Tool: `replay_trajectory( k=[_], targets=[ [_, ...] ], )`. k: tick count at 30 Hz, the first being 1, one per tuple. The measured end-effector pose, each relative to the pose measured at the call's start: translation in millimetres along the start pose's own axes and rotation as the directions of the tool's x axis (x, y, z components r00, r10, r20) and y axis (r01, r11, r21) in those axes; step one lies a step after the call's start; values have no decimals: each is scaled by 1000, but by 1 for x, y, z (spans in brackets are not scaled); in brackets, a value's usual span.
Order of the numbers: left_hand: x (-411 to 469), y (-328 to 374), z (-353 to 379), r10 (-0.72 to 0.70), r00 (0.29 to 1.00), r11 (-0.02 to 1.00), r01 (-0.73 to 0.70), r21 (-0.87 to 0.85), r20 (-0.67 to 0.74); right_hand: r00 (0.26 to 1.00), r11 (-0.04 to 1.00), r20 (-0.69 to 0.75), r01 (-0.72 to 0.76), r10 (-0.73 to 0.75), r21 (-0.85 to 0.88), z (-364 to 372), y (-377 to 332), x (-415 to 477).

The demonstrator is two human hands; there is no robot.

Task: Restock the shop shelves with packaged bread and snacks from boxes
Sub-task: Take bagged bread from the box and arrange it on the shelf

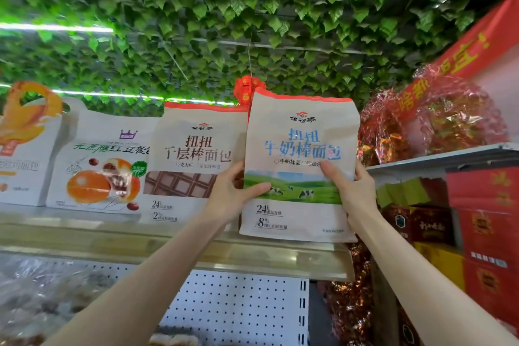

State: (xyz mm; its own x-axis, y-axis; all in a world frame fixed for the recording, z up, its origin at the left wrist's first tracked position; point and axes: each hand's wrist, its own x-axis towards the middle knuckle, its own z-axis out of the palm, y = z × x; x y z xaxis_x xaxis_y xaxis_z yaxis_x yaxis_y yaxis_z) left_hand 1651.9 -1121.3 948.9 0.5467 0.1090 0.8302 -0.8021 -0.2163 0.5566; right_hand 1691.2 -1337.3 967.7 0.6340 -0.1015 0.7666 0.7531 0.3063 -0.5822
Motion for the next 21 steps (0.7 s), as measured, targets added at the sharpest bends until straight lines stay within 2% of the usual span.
replay_trajectory(
  k=[13, 21],
  targets=[
    [1, -16, -3, 7, 1000, 997, -8, 72, 16, 998, 999, 27, -49, 49, 15, -1, 22, 1],
    [-4, -16, 0, 46, 997, 987, -36, 158, -59, 993, 995, 57, -98, 100, -34, -4, 23, -2]
  ],
)
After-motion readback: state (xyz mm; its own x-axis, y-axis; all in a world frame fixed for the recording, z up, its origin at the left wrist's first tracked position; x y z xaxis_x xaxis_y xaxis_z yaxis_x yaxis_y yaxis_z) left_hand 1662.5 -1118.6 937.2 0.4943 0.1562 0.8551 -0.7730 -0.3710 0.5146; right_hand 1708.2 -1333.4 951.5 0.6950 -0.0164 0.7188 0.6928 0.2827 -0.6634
